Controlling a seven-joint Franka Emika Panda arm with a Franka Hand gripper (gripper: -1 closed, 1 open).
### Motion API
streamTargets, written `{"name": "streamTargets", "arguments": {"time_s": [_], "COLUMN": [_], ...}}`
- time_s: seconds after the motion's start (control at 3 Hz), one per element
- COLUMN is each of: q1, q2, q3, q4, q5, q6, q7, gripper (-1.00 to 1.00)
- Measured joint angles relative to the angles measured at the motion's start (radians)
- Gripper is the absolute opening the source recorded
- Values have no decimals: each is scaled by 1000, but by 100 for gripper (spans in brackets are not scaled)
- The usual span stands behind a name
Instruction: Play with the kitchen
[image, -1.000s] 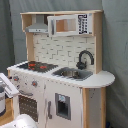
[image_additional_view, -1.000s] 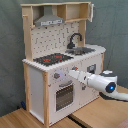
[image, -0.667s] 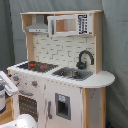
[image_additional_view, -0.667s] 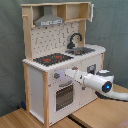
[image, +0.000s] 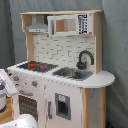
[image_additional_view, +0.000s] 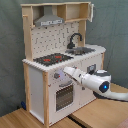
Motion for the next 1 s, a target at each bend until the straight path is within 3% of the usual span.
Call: {"name": "streamTargets", "arguments": {"time_s": [1.0], "q1": [0], "q2": [-13], "q3": [37], "q4": [12], "q5": [0], "q6": [-6], "q7": [322], "gripper": [100]}}
